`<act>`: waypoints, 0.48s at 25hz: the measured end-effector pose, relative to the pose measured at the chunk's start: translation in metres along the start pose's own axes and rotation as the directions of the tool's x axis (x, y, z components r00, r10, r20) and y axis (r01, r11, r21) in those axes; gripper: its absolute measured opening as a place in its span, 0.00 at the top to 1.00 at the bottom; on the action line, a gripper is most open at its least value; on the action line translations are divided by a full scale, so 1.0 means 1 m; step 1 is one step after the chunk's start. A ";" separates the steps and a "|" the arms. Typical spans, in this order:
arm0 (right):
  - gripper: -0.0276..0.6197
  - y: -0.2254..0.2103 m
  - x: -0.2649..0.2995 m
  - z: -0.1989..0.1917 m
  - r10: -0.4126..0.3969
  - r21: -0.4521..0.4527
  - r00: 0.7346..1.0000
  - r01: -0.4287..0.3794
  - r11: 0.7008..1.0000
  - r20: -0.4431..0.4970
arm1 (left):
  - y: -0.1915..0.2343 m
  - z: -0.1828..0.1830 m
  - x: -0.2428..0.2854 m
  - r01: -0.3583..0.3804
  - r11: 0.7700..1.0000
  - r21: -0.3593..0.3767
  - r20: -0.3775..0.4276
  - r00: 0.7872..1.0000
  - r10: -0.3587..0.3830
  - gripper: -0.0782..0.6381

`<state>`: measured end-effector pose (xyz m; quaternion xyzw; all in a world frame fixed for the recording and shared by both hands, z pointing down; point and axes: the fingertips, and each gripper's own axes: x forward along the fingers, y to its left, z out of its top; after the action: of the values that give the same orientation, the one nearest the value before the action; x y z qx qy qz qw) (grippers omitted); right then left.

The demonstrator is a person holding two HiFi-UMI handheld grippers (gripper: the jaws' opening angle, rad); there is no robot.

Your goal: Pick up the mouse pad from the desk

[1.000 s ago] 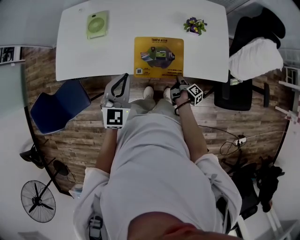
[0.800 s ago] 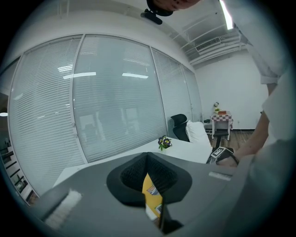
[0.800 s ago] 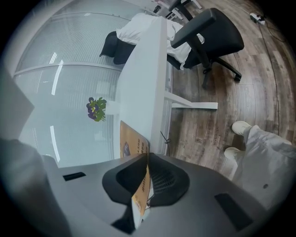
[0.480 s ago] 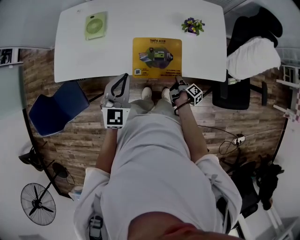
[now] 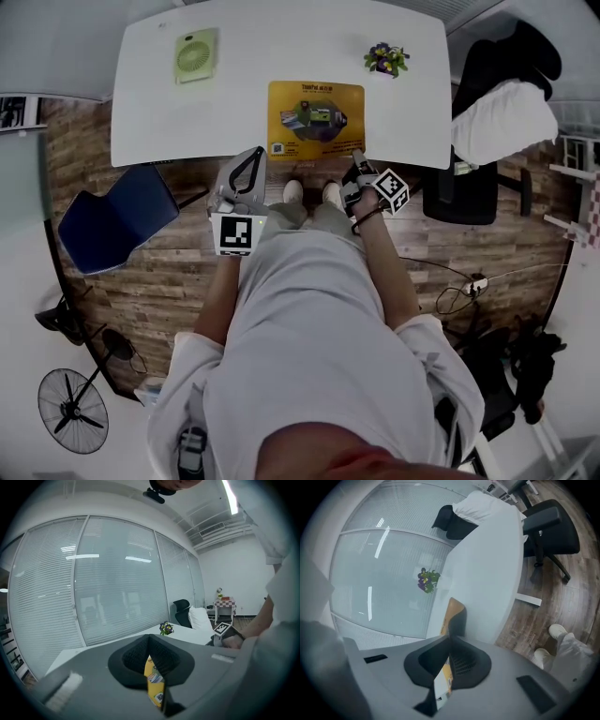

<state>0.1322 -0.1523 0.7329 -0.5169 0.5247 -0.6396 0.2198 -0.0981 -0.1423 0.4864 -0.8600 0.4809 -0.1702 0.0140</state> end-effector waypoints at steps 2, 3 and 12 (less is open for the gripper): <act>0.94 0.015 0.000 0.001 0.037 -0.033 0.999 -0.037 0.999 0.000 | 0.001 0.001 0.002 -0.002 1.000 -0.004 0.007 1.000 0.002 0.90; 0.94 0.022 0.001 0.001 0.054 -0.052 0.999 -0.054 0.997 -0.003 | 0.002 0.002 0.003 -0.003 1.000 -0.005 0.007 1.000 0.003 0.90; 0.94 0.085 0.004 0.002 0.185 -0.181 0.982 -0.190 0.965 -0.042 | 0.007 0.012 0.010 -0.015 1.000 -0.019 0.031 0.999 0.016 0.90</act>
<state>0.1105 -0.1864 0.6581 -0.4752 0.6308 -0.5711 0.2239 -0.0959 -0.1561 0.4765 -0.8589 0.4888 -0.1519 0.0148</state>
